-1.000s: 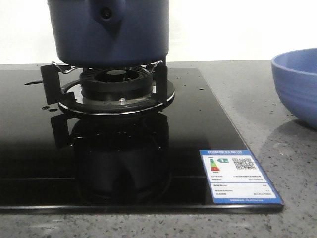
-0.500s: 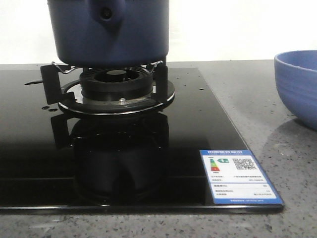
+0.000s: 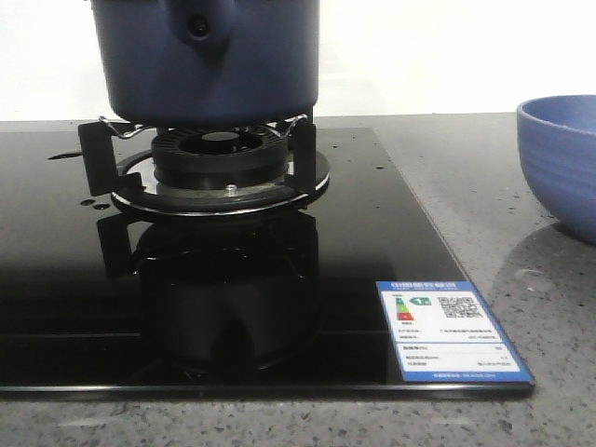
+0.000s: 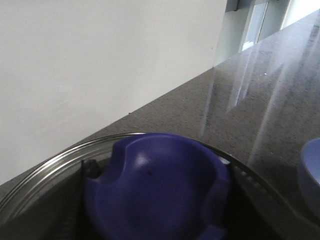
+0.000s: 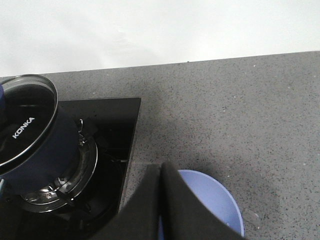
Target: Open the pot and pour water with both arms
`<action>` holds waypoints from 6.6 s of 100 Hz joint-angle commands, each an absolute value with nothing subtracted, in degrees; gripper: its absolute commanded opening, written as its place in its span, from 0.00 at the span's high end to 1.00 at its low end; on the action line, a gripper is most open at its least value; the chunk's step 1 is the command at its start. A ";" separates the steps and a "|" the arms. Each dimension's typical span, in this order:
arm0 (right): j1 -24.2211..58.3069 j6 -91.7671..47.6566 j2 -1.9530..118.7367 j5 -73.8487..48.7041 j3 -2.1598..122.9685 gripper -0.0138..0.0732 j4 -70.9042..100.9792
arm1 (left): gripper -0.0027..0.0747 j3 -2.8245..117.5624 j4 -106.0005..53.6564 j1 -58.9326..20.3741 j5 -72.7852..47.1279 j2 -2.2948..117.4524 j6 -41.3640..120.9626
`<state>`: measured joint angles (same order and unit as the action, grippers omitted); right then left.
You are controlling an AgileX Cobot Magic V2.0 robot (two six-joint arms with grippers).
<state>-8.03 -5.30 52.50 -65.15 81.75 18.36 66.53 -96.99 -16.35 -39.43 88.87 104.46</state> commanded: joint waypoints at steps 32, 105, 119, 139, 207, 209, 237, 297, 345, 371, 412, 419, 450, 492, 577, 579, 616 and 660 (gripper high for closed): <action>-7.93 -5.90 52.11 -61.61 83.42 0.92 18.31 | 0.69 67.98 -94.42 -16.63 -42.93 85.38 100.95; -7.38 -7.10 52.11 -59.62 82.00 0.92 18.31 | 0.23 67.98 -95.95 -16.63 -37.53 79.05 98.46; -4.87 -10.65 50.15 -57.09 76.69 0.92 18.22 | 0.29 67.64 -95.47 -15.75 -36.24 73.38 92.54; -2.35 -16.02 38.60 -46.63 60.69 0.91 18.22 | 0.61 59.35 -93.97 -15.38 -32.15 60.41 88.12; 1.14 -16.72 0.17 -35.91 31.35 0.92 20.81 | 0.99 23.19 -89.49 -15.38 -22.16 19.61 88.12; 1.14 -16.72 0.17 -35.91 31.35 0.92 20.81 | 0.99 22.83 -89.49 -15.38 -22.16 19.21 88.12; 1.14 -16.72 0.17 -35.91 31.35 0.92 20.81 | 0.99 22.26 -89.49 -15.38 -22.16 18.47 88.12; 1.14 -16.72 0.17 -35.91 31.35 0.92 20.81 | 0.99 22.45 -87.67 -15.38 -20.06 18.47 87.93; 1.14 -16.72 0.17 -35.91 31.35 0.92 20.81 | 0.99 13.62 -3.32 -10.74 -11.69 5.13 14.48; 1.14 -16.72 0.17 -35.91 31.35 0.92 20.81 | 0.99 2.36 -4.56 -2.33 -9.24 -0.56 12.84; 1.14 -16.72 0.17 -35.91 31.35 0.92 20.81 | 0.99 -1.85 -4.70 1.28 -17.57 -1.81 11.82; 1.14 -16.72 0.17 -35.91 31.35 0.92 20.81 | 0.99 -1.85 -4.70 1.28 -17.57 -1.81 11.82; 1.14 -16.72 0.17 -35.91 31.35 0.92 20.81 | 0.99 -1.85 -4.70 1.28 -17.57 -1.81 11.82; 1.14 -16.72 0.17 -35.91 31.35 0.92 20.81 | 0.99 -1.85 -4.70 1.28 -17.57 -1.81 11.82; -4.22 8.77 -1.60 -6.45 -1.89 0.92 -8.33 | 0.99 -1.85 -4.70 1.28 -17.57 -1.81 11.82; -4.22 8.77 -1.60 -7.43 -1.89 0.92 -8.33 | 0.99 -1.85 -4.70 1.28 -17.57 -1.81 11.82; -4.22 8.77 -1.60 -17.92 -1.89 0.92 -6.00 | 0.99 -1.85 -4.70 1.28 -17.57 -1.81 11.82; -4.22 8.77 -1.60 -17.92 -1.89 0.92 -6.00 | 0.99 -1.85 -4.70 1.28 -17.57 -1.81 11.82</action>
<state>-3.91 8.63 -0.76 -18.92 -0.43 -6.20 -0.23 -4.35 1.30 -19.47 -0.30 12.42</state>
